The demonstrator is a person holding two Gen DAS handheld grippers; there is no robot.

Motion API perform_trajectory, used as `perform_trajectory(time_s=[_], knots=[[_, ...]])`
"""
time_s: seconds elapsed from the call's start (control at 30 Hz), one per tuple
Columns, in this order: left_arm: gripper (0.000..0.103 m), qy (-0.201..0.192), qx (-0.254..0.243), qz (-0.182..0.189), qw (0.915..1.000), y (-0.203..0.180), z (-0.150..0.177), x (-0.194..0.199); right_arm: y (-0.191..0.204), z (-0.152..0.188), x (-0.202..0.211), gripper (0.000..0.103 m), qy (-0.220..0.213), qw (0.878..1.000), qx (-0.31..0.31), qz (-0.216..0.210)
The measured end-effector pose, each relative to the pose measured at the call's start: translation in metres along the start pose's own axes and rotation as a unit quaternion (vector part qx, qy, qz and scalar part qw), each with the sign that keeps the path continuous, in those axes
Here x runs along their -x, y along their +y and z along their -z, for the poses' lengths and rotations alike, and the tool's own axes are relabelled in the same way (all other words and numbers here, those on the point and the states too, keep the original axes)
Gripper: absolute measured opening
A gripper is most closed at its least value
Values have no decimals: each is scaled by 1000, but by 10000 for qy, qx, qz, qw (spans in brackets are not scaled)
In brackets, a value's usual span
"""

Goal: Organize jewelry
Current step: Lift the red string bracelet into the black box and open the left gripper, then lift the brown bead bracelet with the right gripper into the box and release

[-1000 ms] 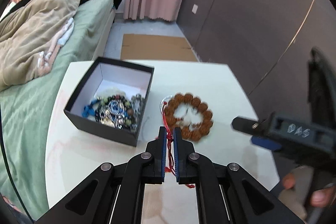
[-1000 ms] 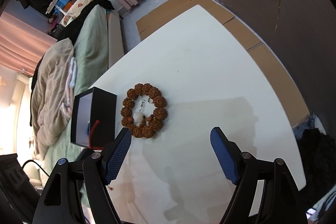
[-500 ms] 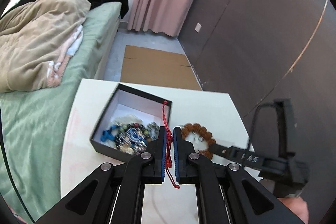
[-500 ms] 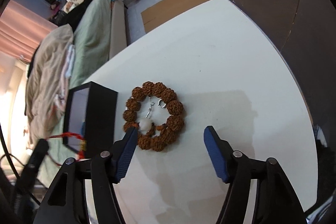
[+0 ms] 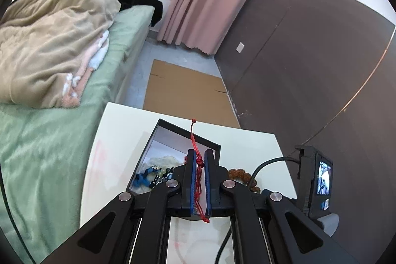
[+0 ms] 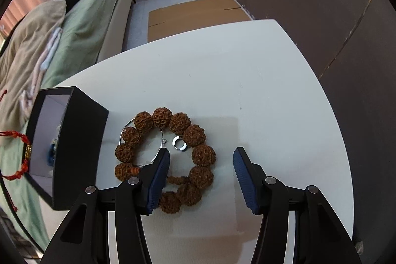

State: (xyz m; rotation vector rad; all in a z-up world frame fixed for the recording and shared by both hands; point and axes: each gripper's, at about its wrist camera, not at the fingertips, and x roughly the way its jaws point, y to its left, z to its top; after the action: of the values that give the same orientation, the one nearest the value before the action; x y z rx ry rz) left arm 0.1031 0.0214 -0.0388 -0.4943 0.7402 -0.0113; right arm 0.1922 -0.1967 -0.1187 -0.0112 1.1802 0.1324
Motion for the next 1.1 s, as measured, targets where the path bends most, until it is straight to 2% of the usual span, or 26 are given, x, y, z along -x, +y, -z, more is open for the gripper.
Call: perform_trajectory(time_s=[0.03, 0.1, 0.13, 0.17, 0.2, 0.23, 0.27, 0.3, 0.33, 0.47, 0.6, 0.8, 0.93, 1.07, 1.1], knots=[[6, 19, 44, 44, 10000, 1, 0, -2, 1, -1, 0, 55, -22, 10000, 17, 25], [7, 25, 112, 156, 9998, 2, -2, -5, 2, -1, 0, 46, -76, 9999, 62, 119], [10, 39, 133, 270, 9995, 2, -3, -7, 4, -2, 0, 35, -111, 9996, 107, 226], [16, 75, 138, 282, 9995, 2, -5, -9, 4, -2, 1, 24, -137, 9997, 124, 186], [23, 110, 146, 232, 9996, 2, -6, -10, 3, -3, 1, 23, -125, 9998, 99, 98], [43, 116, 176, 165, 9996, 3, -7, -10, 2, -3, 1, 21, -110, 9999, 39, 28], [52, 71, 226, 139, 9996, 5, -8, -9, -1, -3, 1, 20, -102, 9999, -38, -85], [69, -52, 320, 126, 9994, 8, -8, -6, -4, -4, 2, 20, -94, 9995, -145, -260], [77, -159, 386, 122, 9991, 10, -9, -3, -7, -5, 4, 20, -119, 9986, -253, -457], [80, -250, 417, 18, 9988, 16, -13, 0, -14, -9, 22, 20, -383, 9900, -536, -1250], [80, -216, 493, -73, 9985, 23, -14, -3, -17, -8, 41, 20, -664, 9792, -679, -1791], [80, -391, 590, -195, 9973, 33, -17, 2, -10, -6, 70, 20, -1238, 9618, -683, -2343], [80, -508, 663, -324, 9960, 40, -18, 5, 0, -10, 88, 20, -1657, 9419, -666, -2846], [80, -518, 630, -479, 9955, 44, -18, 6, 17, -11, 100, 20, -1780, 9195, -615, -3451], [80, -533, 632, -496, 9953, 45, -18, 7, 22, -11, 101, 20, -1756, 9101, -597, -3706]])
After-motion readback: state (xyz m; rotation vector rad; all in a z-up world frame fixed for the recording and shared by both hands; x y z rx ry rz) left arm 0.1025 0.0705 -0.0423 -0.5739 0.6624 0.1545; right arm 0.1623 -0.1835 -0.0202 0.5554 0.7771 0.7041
